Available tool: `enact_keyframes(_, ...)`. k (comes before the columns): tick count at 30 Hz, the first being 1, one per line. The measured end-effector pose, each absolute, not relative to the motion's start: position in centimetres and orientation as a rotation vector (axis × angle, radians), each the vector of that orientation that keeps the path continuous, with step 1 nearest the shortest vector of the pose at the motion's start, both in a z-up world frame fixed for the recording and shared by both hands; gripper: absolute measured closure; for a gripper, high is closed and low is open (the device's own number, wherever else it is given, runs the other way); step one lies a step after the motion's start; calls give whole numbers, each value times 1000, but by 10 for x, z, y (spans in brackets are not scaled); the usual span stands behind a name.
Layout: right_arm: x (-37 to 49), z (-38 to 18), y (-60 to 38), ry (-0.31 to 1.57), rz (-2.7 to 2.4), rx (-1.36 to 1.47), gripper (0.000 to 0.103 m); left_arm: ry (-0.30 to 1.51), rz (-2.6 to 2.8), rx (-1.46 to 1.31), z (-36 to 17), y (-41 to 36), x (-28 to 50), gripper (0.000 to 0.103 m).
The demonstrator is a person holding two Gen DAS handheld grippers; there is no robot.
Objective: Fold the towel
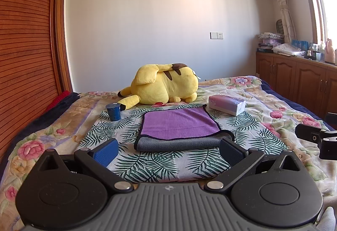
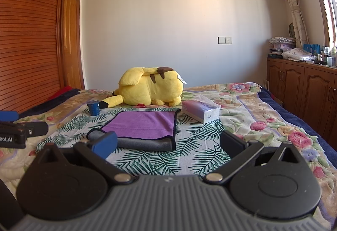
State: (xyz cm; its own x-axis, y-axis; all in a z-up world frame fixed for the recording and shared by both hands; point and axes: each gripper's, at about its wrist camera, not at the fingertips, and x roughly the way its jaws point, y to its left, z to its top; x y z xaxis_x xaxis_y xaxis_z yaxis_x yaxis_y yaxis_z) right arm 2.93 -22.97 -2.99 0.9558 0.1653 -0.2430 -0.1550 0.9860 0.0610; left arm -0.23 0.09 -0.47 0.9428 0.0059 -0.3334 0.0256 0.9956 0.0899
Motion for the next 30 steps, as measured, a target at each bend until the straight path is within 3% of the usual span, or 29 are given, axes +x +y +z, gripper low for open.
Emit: enact_keyframes(30,91,-29,-218,367,245,11,1,468,-71,141,-13,15,77,16)
